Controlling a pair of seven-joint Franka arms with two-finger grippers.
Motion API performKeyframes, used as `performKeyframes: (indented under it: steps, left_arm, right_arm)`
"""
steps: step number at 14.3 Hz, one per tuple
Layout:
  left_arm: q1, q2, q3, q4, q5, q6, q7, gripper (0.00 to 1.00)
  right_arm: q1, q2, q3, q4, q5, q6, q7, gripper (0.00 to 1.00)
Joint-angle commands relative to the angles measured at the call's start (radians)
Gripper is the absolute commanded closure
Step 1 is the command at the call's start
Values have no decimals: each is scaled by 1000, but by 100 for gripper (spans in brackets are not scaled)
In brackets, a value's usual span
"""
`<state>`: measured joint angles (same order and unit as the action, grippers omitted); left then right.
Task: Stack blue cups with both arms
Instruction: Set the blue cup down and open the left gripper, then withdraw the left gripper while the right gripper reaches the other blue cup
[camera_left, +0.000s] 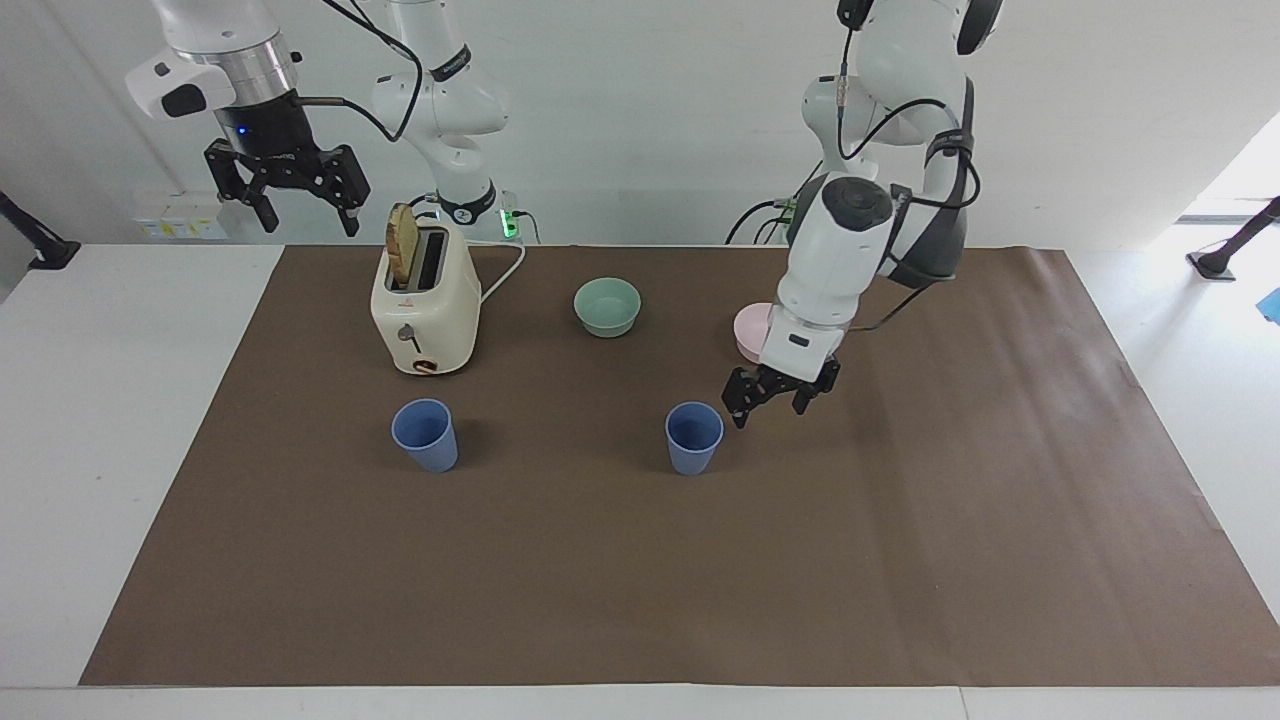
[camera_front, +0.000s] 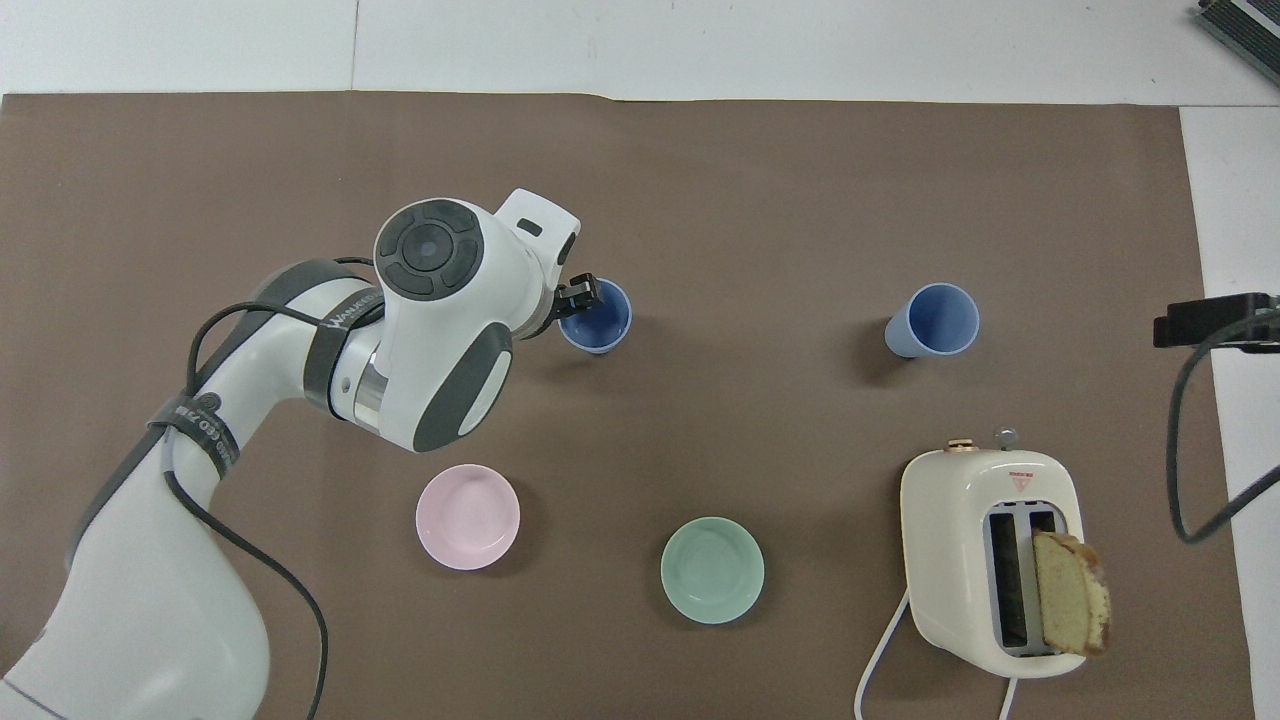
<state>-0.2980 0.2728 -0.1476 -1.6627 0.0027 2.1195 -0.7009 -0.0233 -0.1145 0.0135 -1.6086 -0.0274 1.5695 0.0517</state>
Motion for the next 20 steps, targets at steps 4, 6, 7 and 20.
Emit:
performKeyframes:
  steps: [4, 6, 7, 20]
  left_arm:
    - [167, -144, -6, -25, 20, -183, 274, 0]
    - [227, -170, -7, -26, 16, -232, 403, 0]
    - [250, -184, -7, -28, 11, -255, 449, 0]
    - [353, -331, -10, 41, 8, -573, 729, 0]
  right_arm:
    - [-6, 21, 5, -175, 29, 208, 13, 0]
    - [-6, 91, 5, -186, 29, 254, 16, 0]
    - [-6, 126, 5, -189, 29, 295, 17, 0]
    - [11, 361, 6, -263, 29, 607, 22, 0]
